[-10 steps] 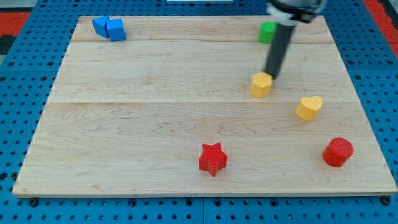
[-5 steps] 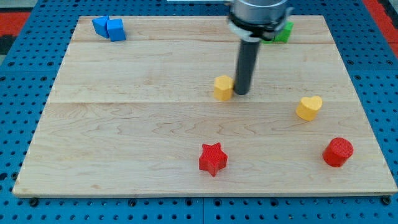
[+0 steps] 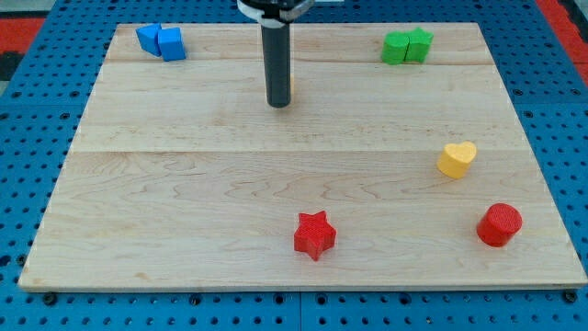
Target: Place the yellow hexagon to the top center of the board
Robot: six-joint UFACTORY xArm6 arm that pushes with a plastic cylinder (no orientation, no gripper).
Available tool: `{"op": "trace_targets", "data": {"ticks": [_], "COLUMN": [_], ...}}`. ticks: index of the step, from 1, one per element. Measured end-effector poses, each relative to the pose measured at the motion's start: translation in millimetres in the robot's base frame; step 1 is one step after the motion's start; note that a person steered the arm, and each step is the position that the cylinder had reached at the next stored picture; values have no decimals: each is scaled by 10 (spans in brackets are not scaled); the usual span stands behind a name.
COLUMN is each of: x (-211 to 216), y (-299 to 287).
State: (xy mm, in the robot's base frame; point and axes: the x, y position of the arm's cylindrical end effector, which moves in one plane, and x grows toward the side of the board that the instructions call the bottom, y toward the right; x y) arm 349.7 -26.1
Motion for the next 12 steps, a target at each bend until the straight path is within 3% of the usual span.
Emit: {"op": "trace_targets", "data": {"ticks": [2,3,5,7,10,12], "x": [45,-388,-349,-957,-713,-1020], "y": [-32,-32,-190,-190,21,39]}}
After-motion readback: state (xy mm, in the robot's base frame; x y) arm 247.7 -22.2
